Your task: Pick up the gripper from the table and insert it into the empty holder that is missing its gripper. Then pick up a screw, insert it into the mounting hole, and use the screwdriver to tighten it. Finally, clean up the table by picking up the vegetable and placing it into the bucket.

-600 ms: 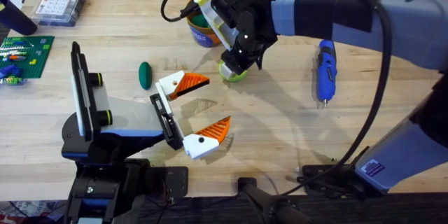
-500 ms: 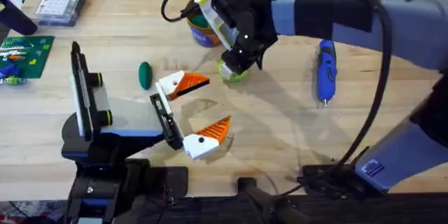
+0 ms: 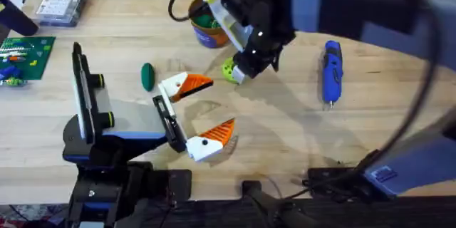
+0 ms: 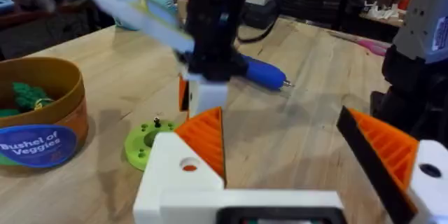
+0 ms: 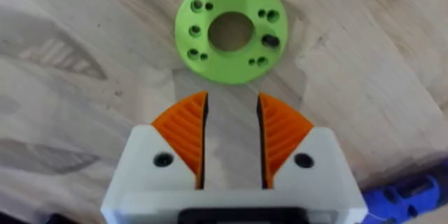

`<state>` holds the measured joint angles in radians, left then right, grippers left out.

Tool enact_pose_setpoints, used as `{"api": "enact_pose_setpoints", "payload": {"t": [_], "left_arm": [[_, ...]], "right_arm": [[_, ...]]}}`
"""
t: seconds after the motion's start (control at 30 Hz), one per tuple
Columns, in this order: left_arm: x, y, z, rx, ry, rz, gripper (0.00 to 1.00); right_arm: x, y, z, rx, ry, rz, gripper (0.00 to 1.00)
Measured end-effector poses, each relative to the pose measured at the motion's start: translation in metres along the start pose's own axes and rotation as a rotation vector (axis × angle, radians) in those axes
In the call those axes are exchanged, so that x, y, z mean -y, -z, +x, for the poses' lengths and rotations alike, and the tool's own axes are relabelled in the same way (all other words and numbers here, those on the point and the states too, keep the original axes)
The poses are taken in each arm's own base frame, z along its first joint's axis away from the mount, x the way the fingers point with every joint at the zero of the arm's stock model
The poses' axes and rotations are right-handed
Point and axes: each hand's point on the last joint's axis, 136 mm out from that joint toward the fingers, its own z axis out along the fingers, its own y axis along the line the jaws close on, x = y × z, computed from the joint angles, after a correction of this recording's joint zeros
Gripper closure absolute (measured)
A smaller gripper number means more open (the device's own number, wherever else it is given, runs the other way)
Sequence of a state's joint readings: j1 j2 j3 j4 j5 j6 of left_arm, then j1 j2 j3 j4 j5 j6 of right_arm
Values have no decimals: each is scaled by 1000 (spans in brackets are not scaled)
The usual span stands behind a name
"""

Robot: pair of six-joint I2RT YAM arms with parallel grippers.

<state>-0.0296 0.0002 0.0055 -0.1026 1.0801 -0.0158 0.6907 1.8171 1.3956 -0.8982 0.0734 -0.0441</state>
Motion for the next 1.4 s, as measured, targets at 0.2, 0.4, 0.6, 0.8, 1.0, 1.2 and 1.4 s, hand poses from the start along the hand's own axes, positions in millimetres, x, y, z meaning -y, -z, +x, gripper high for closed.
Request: {"api": "enact_pose_setpoints", "payload": {"t": [0.2, 0.4, 0.6, 0.8, 1.0, 1.2, 1.4], "left_arm": [[0, 0, 0, 0, 0, 0, 14], [0, 0, 0, 0, 0, 0, 14], [0, 0, 0, 0, 0, 0, 14], [0, 0, 0, 0, 0, 0, 14], [0, 0, 0, 0, 0, 0, 14], [0, 0, 0, 0, 0, -1, 14], [0, 0, 0, 0, 0, -2, 14]], "right_arm": [[2, 46, 7, 75, -42, 2, 600], [3, 75, 4, 190, -65, 3, 600], [10, 56, -5, 264, -89, 6, 600], [27, 26, -22, 276, -116, 22, 600], [35, 9, -23, 248, -114, 29, 600], [34, -5, -22, 220, -103, 27, 600], [33, -10, -30, 243, -100, 18, 600]]}}
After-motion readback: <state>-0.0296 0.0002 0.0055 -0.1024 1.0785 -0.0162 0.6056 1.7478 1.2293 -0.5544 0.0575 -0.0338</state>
